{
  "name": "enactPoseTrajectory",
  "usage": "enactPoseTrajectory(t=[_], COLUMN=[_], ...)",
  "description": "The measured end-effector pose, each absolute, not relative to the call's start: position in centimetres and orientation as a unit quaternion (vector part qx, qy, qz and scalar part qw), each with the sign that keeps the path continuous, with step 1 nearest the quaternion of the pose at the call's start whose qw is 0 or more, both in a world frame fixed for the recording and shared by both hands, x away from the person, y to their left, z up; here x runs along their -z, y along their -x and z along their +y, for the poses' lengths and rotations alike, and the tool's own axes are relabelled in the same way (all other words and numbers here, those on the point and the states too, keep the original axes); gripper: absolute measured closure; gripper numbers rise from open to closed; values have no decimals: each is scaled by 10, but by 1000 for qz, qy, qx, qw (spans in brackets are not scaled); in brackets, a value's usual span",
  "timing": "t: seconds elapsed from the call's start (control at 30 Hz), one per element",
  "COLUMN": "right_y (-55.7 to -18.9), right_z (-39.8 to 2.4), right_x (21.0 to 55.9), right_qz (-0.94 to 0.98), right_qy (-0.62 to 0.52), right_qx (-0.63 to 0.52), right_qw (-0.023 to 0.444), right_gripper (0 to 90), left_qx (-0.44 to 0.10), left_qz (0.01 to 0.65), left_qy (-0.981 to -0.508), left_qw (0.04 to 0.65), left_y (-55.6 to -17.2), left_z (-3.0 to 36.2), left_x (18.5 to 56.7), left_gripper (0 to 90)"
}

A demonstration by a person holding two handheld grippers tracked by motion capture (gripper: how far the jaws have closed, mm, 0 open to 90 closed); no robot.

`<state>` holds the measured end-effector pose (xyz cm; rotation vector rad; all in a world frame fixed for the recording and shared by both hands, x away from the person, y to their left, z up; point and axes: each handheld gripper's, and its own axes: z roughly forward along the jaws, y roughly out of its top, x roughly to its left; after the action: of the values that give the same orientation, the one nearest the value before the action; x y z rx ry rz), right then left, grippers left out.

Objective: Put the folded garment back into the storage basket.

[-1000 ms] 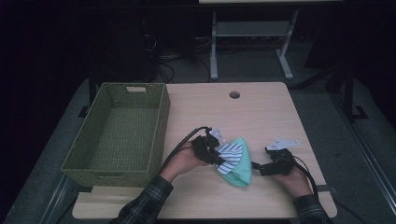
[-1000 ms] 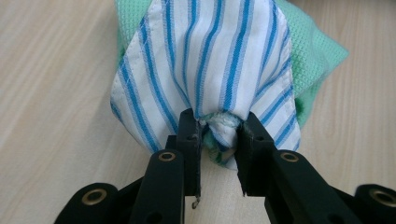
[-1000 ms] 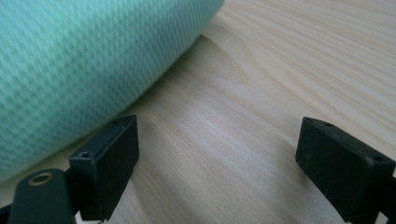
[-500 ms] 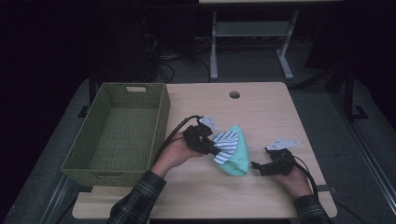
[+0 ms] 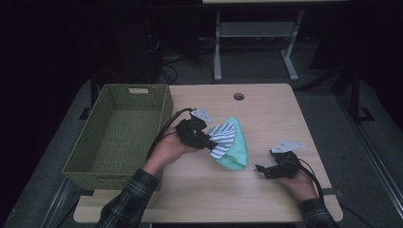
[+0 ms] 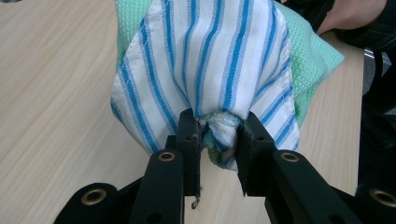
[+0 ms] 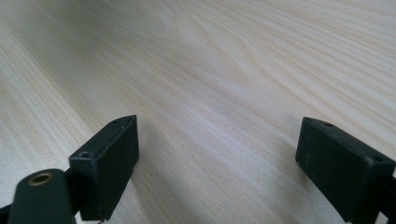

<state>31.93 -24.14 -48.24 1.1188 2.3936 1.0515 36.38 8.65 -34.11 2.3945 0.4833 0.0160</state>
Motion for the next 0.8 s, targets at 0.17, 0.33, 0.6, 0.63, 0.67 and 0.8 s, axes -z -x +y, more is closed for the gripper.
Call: enactPoseTrajectory(t=[0.17,0.33,0.6,0.63,0.67,0.8], right_y=[-319,-319,-320,-321,-321,-321], right_z=[-241,-241,-241,-241,-241,-241], right_x=[482,482,483,483,483,483], right_qz=[832,832,831,830,830,830], right_qy=[-389,-389,-397,-400,-402,-403], right_qx=[-366,-366,-360,-359,-357,-357], right_qw=[148,148,149,149,148,148], right_gripper=[131,131,76,62,57,57], left_qx=[-10,-19,-34,-35,-38,-45], left_qz=[197,206,226,228,229,238], left_qy=[-917,-916,-909,-909,-909,-906], left_qw=[345,344,348,347,346,347], left_y=[-365,-365,-365,-365,-365,-364], left_z=[100,114,139,142,146,158], left_x=[334,326,315,314,312,308], left_gripper=[727,727,727,726,727,726])
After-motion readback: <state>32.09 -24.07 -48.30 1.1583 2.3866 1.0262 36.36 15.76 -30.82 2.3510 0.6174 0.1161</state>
